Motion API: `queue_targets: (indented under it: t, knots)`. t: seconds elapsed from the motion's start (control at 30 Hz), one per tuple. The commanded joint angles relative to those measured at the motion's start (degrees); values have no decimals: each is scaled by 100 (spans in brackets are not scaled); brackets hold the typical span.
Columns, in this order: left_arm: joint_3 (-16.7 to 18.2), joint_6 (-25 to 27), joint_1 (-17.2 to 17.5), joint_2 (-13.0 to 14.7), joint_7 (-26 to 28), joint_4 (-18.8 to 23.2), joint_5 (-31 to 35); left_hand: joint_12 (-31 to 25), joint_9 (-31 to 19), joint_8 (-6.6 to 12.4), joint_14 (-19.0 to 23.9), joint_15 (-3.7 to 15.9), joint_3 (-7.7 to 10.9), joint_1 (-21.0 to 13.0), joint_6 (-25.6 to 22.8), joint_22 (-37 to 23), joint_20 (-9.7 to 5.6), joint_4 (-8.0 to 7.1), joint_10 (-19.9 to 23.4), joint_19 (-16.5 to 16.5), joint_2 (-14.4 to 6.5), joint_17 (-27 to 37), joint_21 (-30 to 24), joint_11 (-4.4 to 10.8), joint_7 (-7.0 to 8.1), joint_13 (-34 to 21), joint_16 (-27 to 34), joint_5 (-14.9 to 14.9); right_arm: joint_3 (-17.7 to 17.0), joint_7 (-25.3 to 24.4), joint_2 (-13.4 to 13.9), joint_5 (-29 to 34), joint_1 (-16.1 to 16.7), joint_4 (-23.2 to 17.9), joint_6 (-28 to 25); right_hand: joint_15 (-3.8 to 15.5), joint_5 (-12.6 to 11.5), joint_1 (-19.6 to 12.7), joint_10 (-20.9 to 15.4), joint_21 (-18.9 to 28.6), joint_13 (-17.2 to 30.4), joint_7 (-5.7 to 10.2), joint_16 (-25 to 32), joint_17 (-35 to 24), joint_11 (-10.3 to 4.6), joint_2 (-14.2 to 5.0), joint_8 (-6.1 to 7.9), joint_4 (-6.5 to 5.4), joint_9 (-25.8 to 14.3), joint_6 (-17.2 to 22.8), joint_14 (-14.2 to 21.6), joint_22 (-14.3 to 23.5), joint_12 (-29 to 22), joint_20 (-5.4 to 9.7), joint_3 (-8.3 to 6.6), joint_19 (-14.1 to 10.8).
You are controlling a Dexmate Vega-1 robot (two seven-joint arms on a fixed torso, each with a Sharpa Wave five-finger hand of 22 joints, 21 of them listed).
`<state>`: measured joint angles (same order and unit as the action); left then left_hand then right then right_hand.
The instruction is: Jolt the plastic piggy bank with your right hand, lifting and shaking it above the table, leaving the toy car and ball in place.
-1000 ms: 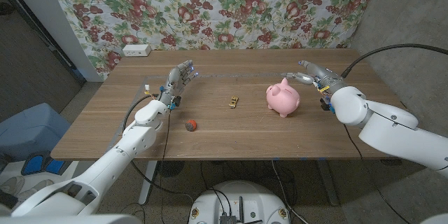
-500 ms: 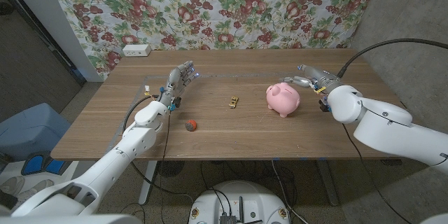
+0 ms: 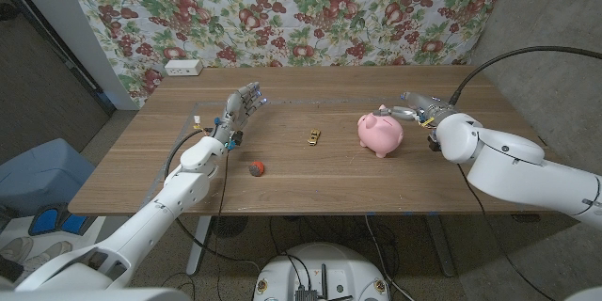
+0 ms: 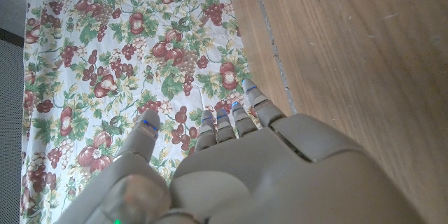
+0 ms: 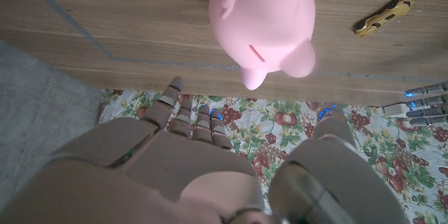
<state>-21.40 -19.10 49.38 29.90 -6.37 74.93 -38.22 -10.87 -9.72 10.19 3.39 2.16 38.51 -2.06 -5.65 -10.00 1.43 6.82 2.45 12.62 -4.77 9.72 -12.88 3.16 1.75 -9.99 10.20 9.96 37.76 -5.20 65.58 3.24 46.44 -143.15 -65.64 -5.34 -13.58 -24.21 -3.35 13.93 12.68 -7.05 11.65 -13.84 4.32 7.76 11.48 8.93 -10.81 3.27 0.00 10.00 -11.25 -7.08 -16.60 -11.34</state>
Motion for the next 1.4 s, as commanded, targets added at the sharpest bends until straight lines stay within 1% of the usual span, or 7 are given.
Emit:
queue_targets:
  t: [0.03,0.3,0.53,0.8,1.23,1.37,1.4]
  knots:
    - [24,-25,58,28,17,62,-13,-22,-23,27,62,174,56,44,-36,-11,-6,-8,34,56,-138,21,3,16,-13,-25,18,32,681,207,-104,86,-636,-13,-623,-32,-58,-32,79,-32,17,-76,16,-7,41,-13,14,-15,-21,14,-73,33,-9,23,40,-5]
    - [38,-49,94,40,46,107,-4,-19,-23,24,55,182,60,43,-32,-11,-8,-7,28,58,-137,20,15,27,-12,-25,13,33,1347,358,-142,167,-1240,0,-1037,-73,-108,-80,174,-102,23,-55,-22,-9,-13,-24,-6,-29,-21,-40,-229,35,5,45,68,116]
    - [48,-44,117,47,86,140,1,-15,-23,24,57,186,61,44,-34,-11,-3,-6,21,61,-135,20,23,32,-14,-25,13,33,1740,388,-135,217,-1560,46,-1048,-84,-144,-136,176,-114,26,-23,-5,-9,-22,-50,6,-31,-22,-19,-236,36,-10,29,71,112]
    - [54,-30,132,58,139,184,20,-16,-23,23,58,180,63,46,-35,-12,-2,-7,25,65,-134,20,33,9,-14,-26,13,33,1869,450,-144,203,-1681,133,-931,-78,-185,-218,166,-117,28,-20,13,-11,-30,-120,-1,-34,-22,-48,-240,37,-27,19,49,86]
    - [40,19,97,58,152,173,30,-16,-24,23,64,181,66,48,-37,-12,-1,-10,28,75,-134,20,45,6,-16,-26,15,33,2318,905,-241,230,-2181,362,-1007,-56,-228,-292,170,-111,33,40,67,-18,-57,-225,-21,-61,-21,-124,-170,38,-41,16,32,16]
    - [43,65,92,59,164,184,10,-16,-24,24,65,172,68,48,-40,-12,-1,-12,27,74,-138,21,50,16,-18,-26,15,33,2503,1124,-328,175,-2419,471,-1135,-45,-236,-304,122,-117,32,148,80,-22,-74,-254,-6,-73,-20,-95,-158,38,-63,13,34,7]
    - [43,67,91,60,170,185,13,-16,-24,24,66,167,69,48,-41,-12,-1,-12,27,75,-139,21,52,25,-20,-26,15,33,3175,1230,-376,508,-2884,524,-1430,-48,-237,-304,123,-115,33,159,83,-22,-74,-256,-7,-75,-20,-96,-152,38,-63,13,36,0]
